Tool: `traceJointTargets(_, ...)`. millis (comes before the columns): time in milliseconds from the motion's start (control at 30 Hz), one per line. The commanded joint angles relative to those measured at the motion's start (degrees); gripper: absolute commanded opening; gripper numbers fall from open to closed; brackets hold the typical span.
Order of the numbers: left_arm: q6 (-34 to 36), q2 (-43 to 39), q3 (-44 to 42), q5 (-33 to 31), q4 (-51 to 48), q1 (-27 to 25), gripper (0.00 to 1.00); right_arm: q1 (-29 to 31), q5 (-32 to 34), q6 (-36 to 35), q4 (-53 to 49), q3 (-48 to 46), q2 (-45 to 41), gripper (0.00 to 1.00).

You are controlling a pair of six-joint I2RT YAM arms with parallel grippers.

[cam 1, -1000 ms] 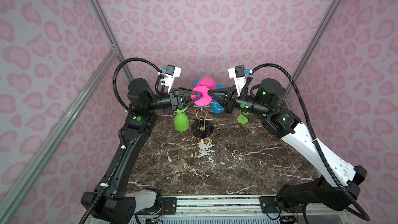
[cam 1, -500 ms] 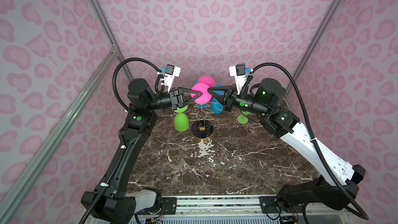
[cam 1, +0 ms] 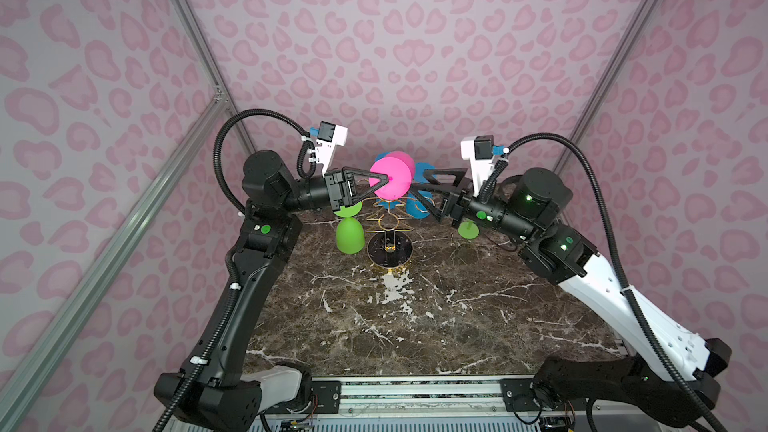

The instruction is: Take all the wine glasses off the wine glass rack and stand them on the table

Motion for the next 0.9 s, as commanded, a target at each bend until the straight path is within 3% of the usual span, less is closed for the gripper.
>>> traceJointTargets(0,-3.2,-0.3,0.9,-2.7,2.9,0.1,0.03,0.0,9.1,-8.0,2.6,-6.6,-4.1,0.80)
traceJointTargets(200,-7.1,-0.6,0.2,-6.4,3.6,0.1,0.03,0.5,16.8,-18.1,9.6,-16.6,-7.8,0.96)
traceJointTargets(333,-9.4,-1.1,-0.7,-7.7,4.3,0.1,0.04,2.1,20.1,-24.3,20.3,-21.0,-6.4,0.98)
traceJointTargets(567,-11.0,-2.5,-2.2,-9.2,4.4,0.1,0.03,2.9,16.3,-31.2,30.7,-19.7,2.1,0.98)
traceJointTargets(867,-12.2,-3.1,-2.2,-9.5,4.4,0.1,0.03,2.9,11.0,-32.1,35.6,-11.2,14.2,0.98)
